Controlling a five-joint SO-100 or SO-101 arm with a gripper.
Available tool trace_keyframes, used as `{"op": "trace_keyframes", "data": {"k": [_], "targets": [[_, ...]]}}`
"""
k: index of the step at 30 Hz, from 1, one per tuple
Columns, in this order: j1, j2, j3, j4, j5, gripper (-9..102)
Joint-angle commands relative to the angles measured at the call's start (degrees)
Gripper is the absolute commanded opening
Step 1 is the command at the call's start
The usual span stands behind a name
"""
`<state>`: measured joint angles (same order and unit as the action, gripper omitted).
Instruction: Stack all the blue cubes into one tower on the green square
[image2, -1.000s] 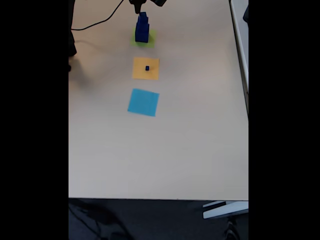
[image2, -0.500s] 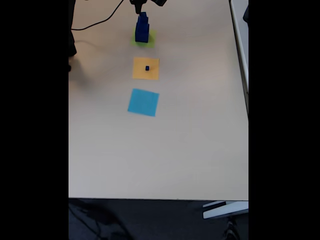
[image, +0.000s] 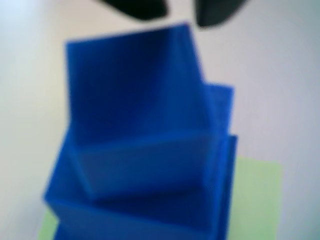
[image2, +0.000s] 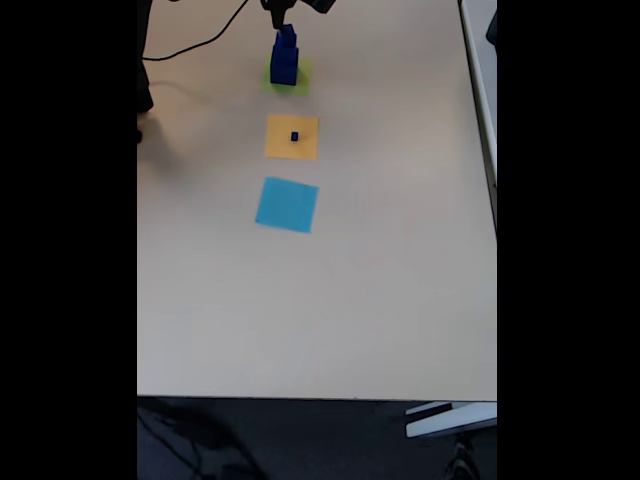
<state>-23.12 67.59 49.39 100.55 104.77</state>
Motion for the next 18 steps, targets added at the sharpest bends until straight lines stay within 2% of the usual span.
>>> {"op": "trace_keyframes", "data": {"k": [1,18], "targets": [[0.3,0.6,-3.3,0.0,-0.3,0],[0.0,0.3,-3.8,0.1,0.4,0]]}}
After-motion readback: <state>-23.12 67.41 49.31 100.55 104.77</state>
